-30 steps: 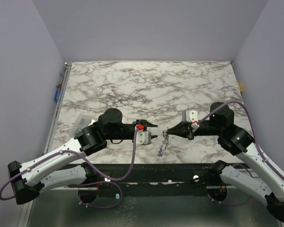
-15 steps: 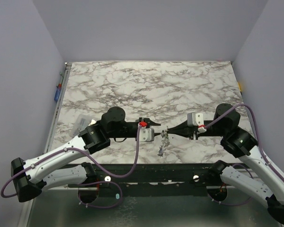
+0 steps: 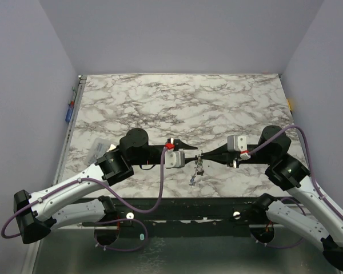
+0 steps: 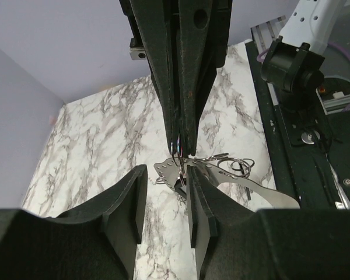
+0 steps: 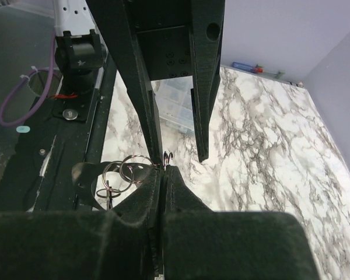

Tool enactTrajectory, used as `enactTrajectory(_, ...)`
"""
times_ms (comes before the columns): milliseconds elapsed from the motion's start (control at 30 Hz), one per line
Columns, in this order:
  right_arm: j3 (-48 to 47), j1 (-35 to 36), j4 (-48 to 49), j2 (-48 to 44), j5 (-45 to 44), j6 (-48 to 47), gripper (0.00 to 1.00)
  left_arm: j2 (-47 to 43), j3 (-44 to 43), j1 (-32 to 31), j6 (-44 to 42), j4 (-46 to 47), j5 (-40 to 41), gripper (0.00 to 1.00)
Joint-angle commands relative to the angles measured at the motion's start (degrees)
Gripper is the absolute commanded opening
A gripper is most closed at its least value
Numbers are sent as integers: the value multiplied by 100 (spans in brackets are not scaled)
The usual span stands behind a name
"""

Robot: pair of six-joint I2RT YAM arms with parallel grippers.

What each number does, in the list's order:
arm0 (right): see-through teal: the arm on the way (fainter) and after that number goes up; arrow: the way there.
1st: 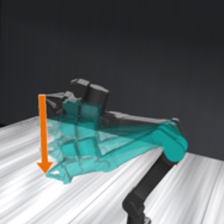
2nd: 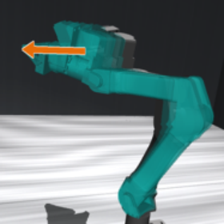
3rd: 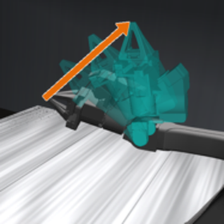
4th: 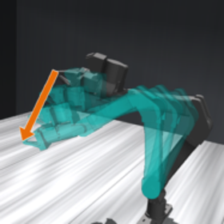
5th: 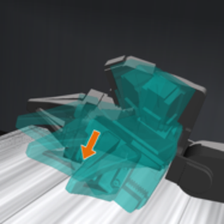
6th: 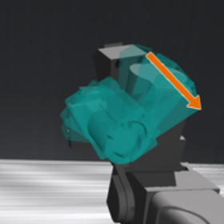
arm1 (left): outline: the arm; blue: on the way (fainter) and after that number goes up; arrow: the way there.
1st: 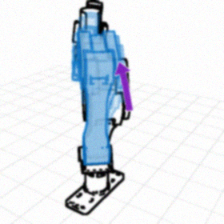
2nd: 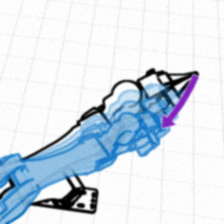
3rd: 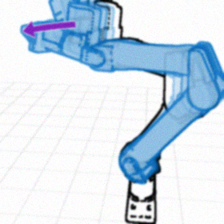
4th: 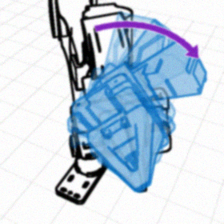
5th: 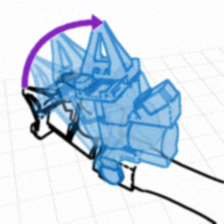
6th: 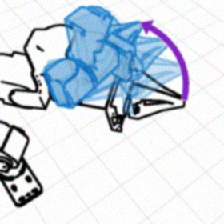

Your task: Put the keys on the keyring

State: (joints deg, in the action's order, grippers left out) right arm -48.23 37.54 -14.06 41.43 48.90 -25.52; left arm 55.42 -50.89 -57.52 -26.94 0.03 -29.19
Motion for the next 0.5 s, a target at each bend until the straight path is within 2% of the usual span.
enactTrajectory(0,67,-4,529,-90,84,115,1,21,29,-23,186,282,-236,36)
enactTrajectory(133,78,-3,604,-99,76,130,1,15,74,-27,206,303,-228,32)
enactTrajectory(467,104,-7,825,-111,97,243,0,38,198,-25,259,448,-227,31)
